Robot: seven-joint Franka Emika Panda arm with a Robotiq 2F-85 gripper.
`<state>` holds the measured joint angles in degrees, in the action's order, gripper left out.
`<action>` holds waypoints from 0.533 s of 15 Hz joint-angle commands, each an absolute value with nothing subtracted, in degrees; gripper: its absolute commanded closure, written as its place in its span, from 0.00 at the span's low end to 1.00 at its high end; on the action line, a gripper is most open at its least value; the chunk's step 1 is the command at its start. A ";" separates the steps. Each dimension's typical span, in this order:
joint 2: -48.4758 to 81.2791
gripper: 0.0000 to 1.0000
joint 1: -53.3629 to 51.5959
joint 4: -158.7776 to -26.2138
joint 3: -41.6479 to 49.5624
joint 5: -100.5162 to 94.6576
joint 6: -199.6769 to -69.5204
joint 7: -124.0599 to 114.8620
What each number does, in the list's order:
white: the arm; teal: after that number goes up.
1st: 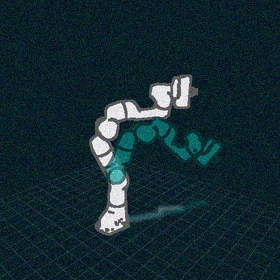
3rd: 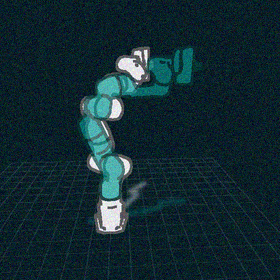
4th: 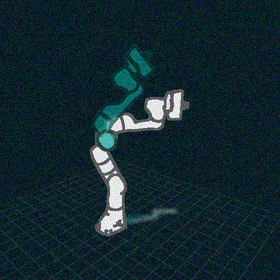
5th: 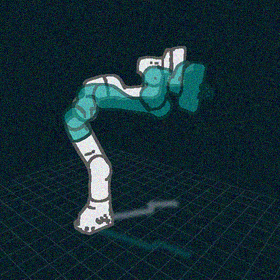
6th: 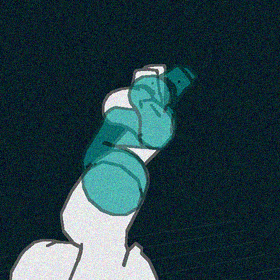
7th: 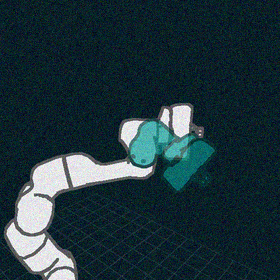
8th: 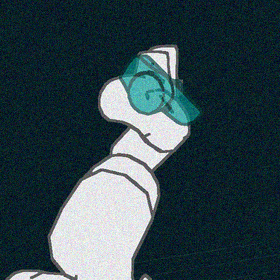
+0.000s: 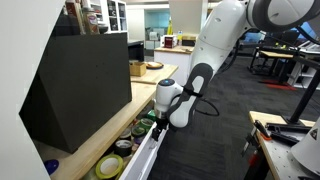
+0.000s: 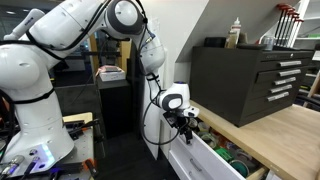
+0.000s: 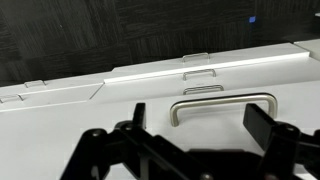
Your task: Slide the drawer to close
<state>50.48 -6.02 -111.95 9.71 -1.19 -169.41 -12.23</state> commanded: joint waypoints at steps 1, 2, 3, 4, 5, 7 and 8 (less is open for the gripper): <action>54.63 0.00 -3.22 -108.03 7.58 0.00 -171.16 -10.11; 55.52 0.00 -2.86 -107.36 7.33 -0.12 -171.73 -9.73; 56.23 0.00 -2.47 -106.71 7.00 -0.39 -172.55 -9.00; 56.80 0.00 -2.03 -106.24 6.60 -0.58 -173.51 -8.24; 57.16 0.00 -1.97 -105.88 6.52 -0.76 -174.55 -7.63; 57.37 0.00 -1.95 -105.41 6.49 -1.00 -176.84 -6.34; 57.33 0.00 -1.96 -105.50 6.49 -1.09 -177.73 -5.73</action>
